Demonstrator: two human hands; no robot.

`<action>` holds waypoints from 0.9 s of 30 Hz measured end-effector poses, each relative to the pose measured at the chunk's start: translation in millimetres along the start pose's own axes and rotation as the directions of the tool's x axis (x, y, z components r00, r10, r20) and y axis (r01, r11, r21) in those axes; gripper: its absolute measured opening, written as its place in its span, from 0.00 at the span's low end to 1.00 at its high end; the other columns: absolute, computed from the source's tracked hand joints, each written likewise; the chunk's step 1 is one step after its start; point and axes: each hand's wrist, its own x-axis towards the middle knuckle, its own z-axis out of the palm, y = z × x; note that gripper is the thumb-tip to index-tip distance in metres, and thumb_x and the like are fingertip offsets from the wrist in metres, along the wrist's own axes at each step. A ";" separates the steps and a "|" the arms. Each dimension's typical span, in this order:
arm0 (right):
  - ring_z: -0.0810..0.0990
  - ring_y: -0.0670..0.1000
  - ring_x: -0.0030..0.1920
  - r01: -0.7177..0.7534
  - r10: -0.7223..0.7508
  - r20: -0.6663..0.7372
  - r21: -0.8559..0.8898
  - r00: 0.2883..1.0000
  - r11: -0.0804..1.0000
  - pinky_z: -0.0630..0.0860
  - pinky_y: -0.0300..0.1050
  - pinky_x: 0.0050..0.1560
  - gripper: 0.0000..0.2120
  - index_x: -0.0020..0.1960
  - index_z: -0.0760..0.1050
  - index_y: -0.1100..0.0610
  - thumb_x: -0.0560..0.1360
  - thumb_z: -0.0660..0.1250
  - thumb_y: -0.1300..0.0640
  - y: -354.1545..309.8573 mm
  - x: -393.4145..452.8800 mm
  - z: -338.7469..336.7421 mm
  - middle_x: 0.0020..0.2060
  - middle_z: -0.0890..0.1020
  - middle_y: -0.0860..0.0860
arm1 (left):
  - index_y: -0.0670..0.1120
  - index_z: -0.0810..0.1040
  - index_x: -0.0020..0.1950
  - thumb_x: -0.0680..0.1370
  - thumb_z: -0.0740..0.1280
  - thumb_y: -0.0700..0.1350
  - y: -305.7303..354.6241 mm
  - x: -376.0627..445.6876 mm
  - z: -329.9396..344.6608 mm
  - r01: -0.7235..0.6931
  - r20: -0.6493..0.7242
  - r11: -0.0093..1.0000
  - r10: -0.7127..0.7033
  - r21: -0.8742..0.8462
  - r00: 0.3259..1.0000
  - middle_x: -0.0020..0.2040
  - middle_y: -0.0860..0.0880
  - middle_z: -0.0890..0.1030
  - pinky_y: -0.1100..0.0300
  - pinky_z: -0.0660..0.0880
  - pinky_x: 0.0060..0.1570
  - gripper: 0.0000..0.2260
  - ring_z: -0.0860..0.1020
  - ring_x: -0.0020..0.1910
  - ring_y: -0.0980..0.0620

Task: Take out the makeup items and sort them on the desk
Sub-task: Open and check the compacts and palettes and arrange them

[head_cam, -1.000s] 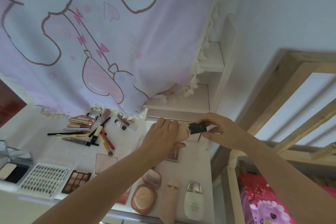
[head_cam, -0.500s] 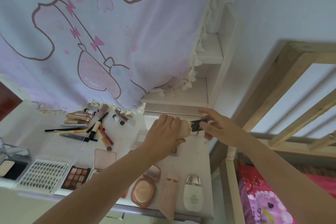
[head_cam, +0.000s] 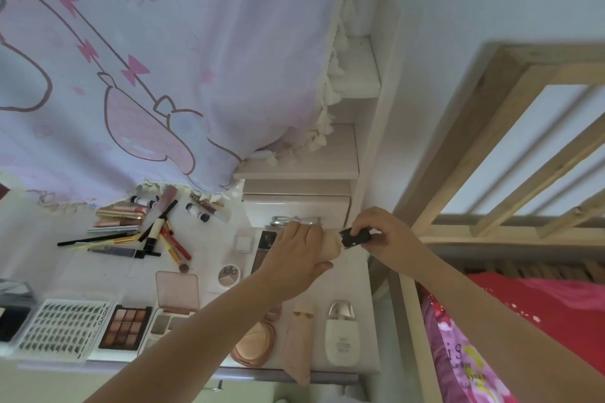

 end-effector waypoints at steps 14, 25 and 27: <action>0.79 0.41 0.33 -0.389 0.362 0.175 0.150 0.915 0.909 0.77 0.31 0.41 0.06 0.47 0.72 0.52 0.75 0.63 0.62 -3.8 -4.8 -15.3 0.41 0.79 0.50 | 0.43 0.61 0.68 0.78 0.57 0.57 8.6 13.9 19.3 0.105 0.292 0.993 -0.087 -0.048 0.952 0.66 0.47 0.68 0.58 0.60 0.65 0.24 0.63 0.64 0.48; 0.74 0.49 0.61 -0.487 0.491 0.031 0.185 0.871 0.853 0.69 0.42 0.62 0.17 0.66 0.67 0.56 0.78 0.59 0.58 35.0 -16.5 8.2 0.55 0.73 0.46 | 0.43 0.62 0.67 0.79 0.60 0.42 14.5 33.1 45.4 0.581 0.538 0.613 -0.283 -0.535 0.794 0.50 0.48 0.71 0.65 0.69 0.40 0.18 0.71 0.41 0.56; 0.72 0.48 0.61 -0.525 0.524 0.042 0.015 0.851 0.851 0.65 0.36 0.60 0.17 0.67 0.67 0.58 0.79 0.57 0.58 49.7 -21.9 21.5 0.58 0.72 0.47 | 0.42 0.63 0.68 0.78 0.61 0.40 17.2 38.8 54.5 0.629 0.557 0.521 -0.312 -0.577 0.770 0.49 0.48 0.71 0.69 0.66 0.34 0.19 0.69 0.38 0.59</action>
